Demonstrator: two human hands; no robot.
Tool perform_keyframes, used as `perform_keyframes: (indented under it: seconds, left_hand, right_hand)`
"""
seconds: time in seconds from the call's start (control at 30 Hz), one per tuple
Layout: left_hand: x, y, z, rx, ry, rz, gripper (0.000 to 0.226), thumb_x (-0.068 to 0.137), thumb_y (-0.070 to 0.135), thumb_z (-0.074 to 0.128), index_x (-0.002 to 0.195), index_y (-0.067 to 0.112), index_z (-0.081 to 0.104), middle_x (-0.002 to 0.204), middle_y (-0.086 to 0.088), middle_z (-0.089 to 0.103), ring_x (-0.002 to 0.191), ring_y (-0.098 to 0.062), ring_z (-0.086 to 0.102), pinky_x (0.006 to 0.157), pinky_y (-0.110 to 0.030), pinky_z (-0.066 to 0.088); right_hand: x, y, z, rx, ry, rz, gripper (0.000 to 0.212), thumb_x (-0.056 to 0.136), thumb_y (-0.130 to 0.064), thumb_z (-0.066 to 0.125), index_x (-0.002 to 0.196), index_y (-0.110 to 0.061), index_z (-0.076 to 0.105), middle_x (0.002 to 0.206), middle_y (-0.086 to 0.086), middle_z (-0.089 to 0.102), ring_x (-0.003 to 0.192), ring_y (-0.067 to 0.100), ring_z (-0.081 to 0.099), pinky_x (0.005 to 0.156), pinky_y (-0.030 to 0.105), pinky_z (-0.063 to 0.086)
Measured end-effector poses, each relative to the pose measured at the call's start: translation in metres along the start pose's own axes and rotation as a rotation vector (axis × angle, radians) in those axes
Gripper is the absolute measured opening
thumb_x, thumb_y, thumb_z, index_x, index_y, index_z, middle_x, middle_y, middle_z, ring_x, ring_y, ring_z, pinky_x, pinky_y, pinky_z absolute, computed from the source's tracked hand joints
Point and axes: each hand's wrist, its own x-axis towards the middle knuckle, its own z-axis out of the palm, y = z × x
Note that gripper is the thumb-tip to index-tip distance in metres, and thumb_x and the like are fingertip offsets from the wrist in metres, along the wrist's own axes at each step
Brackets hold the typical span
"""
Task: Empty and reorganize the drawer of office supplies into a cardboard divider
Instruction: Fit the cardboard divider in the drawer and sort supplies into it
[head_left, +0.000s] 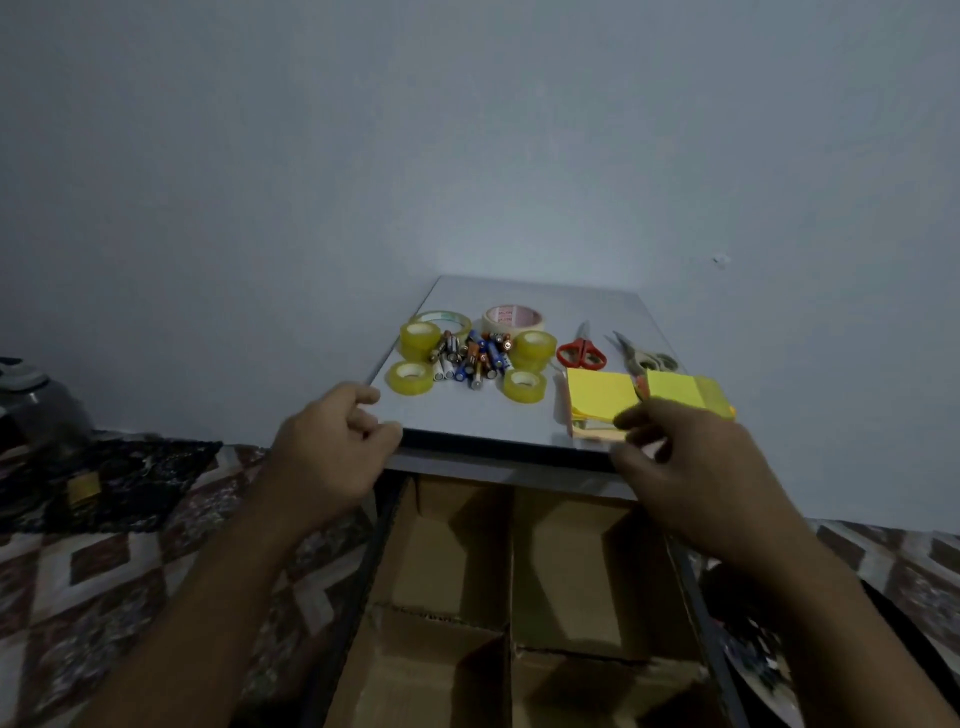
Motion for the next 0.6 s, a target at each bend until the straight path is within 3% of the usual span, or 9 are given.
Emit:
perform_keyframes:
  seconds: [0.13, 0.23, 0.4, 0.5, 0.6]
  left_hand:
    - [0.061, 0.013, -0.002, -0.091, 0.043, 0.049, 0.035, 0.089, 0.026, 0.07, 0.123, 0.019, 0.063, 0.1, 0.004, 0.067, 0.096, -0.015, 0.064, 0.078, -0.023, 0.044]
    - [0.108, 0.009, 0.005, -0.055, 0.029, 0.064, 0.042, 0.088, 0.029, 0.072, 0.127, 0.019, 0.061, 0.113, -0.001, 0.066, 0.102, -0.018, 0.063, 0.087, -0.025, 0.044]
    - [0.168, -0.003, 0.017, 0.016, -0.085, 0.04, 0.059, 0.085, 0.03, 0.075, 0.139, 0.021, 0.053, 0.132, -0.005, 0.059, 0.107, -0.018, 0.059, 0.085, -0.027, 0.043]
    - [0.188, -0.01, 0.023, 0.046, -0.17, 0.045, 0.069, 0.083, 0.029, 0.076, 0.145, 0.023, 0.047, 0.141, -0.006, 0.054, 0.118, -0.02, 0.055, 0.09, -0.031, 0.045]
    - [0.2, -0.01, 0.028, 0.034, -0.231, 0.058, 0.073, 0.078, 0.026, 0.08, 0.144, 0.021, 0.049, 0.132, -0.005, 0.059, 0.112, -0.019, 0.059, 0.092, -0.033, 0.049]
  right_hand:
    - [0.081, -0.015, 0.002, 0.074, 0.046, -0.071, 0.018, 0.087, -0.028, 0.066, 0.104, -0.024, 0.07, 0.087, -0.01, 0.066, 0.084, 0.01, 0.062, 0.073, 0.024, 0.04]
    - [0.137, -0.014, 0.017, 0.073, -0.039, -0.065, 0.029, 0.086, -0.025, 0.066, 0.115, -0.02, 0.067, 0.098, -0.004, 0.067, 0.096, 0.017, 0.063, 0.076, 0.026, 0.043]
    - [0.195, -0.006, 0.045, 0.053, -0.166, -0.027, 0.045, 0.084, -0.027, 0.069, 0.128, -0.02, 0.058, 0.119, 0.006, 0.064, 0.101, 0.025, 0.064, 0.086, 0.042, 0.056]
    - [0.214, -0.002, 0.056, 0.003, -0.216, -0.052, 0.052, 0.083, -0.029, 0.071, 0.132, -0.02, 0.056, 0.122, 0.008, 0.063, 0.103, 0.026, 0.063, 0.086, 0.037, 0.054]
    - [0.224, 0.001, 0.064, 0.004, -0.259, -0.059, 0.057, 0.081, -0.032, 0.073, 0.134, -0.02, 0.055, 0.129, 0.008, 0.06, 0.108, 0.026, 0.06, 0.088, 0.038, 0.053]
